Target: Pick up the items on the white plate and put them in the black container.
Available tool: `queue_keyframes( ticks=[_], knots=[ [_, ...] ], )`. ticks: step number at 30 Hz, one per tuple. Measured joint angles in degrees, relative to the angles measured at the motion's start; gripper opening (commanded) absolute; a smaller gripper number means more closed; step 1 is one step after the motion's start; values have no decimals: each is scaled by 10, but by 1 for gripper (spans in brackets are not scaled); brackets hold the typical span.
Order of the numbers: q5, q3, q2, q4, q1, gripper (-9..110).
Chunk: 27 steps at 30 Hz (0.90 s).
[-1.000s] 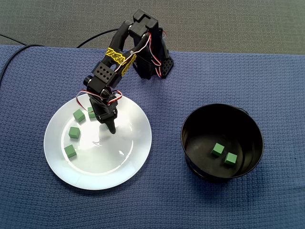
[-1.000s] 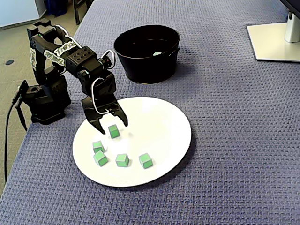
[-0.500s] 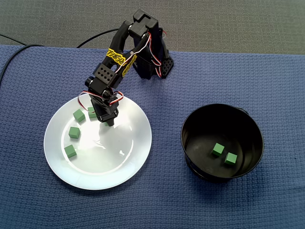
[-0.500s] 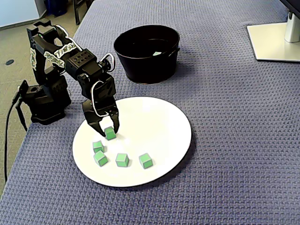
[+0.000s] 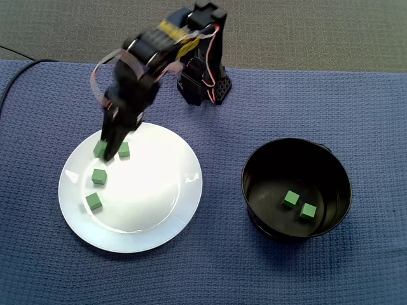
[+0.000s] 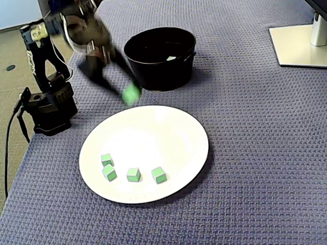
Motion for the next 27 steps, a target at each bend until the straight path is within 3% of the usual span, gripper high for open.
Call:
queue_keyframes(
  ticks=[7,15,21,25,27],
  knots=[
    [32,-49,122,-32,-271,0],
    [93,202,134,-133,-586,2],
    [145,324,30,-232,-636,6],
    [159,363,-9,-258,-637,33],
    [158,372,-9,-259,-637,38]
  ],
)
